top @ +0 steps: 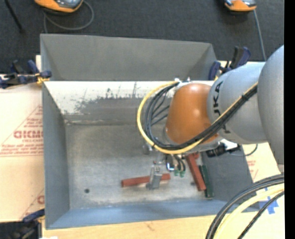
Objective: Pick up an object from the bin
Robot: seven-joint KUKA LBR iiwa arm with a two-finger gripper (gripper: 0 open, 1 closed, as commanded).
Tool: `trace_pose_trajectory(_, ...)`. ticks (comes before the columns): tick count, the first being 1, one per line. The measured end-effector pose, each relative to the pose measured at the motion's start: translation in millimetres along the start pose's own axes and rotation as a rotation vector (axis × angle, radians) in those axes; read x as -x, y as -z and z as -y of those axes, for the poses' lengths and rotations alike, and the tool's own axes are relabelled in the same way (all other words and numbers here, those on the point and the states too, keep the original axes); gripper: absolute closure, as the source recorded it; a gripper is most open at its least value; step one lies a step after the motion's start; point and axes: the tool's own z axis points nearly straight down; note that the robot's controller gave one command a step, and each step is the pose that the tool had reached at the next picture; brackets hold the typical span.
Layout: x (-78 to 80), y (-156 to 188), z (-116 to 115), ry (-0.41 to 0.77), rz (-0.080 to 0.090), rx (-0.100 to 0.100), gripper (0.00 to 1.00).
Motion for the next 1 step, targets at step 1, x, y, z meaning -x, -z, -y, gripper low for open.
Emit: trace_pose_trajectory(1,-9.1,-49.9,-12.3,-0.053,-0.008,-0.001,0.00)
